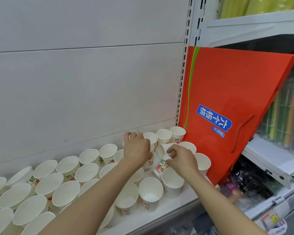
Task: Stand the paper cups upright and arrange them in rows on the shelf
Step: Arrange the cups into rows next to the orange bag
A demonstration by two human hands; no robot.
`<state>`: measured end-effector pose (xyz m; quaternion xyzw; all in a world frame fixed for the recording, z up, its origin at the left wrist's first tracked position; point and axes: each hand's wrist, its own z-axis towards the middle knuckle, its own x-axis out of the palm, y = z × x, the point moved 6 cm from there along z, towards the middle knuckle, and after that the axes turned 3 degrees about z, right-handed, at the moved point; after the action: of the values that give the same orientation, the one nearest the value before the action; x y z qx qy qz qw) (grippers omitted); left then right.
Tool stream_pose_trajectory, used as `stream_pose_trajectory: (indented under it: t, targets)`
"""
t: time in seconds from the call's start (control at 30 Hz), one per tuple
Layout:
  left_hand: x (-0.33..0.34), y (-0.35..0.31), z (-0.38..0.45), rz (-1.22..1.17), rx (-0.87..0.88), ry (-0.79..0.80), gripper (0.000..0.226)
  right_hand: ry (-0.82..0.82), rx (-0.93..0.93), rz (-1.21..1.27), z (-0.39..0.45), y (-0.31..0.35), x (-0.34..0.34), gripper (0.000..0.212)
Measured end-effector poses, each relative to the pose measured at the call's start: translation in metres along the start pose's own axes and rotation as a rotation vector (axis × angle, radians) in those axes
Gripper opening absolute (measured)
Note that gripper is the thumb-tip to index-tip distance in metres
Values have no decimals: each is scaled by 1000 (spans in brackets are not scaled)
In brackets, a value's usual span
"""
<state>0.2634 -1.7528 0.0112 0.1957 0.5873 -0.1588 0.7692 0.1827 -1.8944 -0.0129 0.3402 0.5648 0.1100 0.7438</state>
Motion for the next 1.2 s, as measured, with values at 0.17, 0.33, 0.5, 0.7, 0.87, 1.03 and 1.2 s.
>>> stream_pose_trajectory:
  t: [0.17, 0.33, 0.5, 0.7, 0.87, 1.03, 1.2]
  targets:
    - [-3, 7, -29, 39, 142, -136, 24, -44, -295, -54, -18, 22, 4, 22]
    - [-7, 12, -32, -78, 115, -56, 43, -53, -387, -63, -24, 25, 7, 4]
    - [-22, 0, 1, -318, -55, 12, 25, -209, -455, 12, -24, 13, -17, 3]
    - [6, -44, 38, -294, -247, 205, 39, -407, -421, -104, -16, -19, -56, 19]
    - [25, -46, 39, -509, -457, 344, 37, -380, -371, -248, -14, -38, -60, 22]
    - [38, -42, 32, -797, -621, 388, 31, -359, -340, -267, -17, -61, -55, 23]
    - [23, -49, 37, -724, -536, 274, 22, -296, -302, -235, -13, -70, -50, 28]
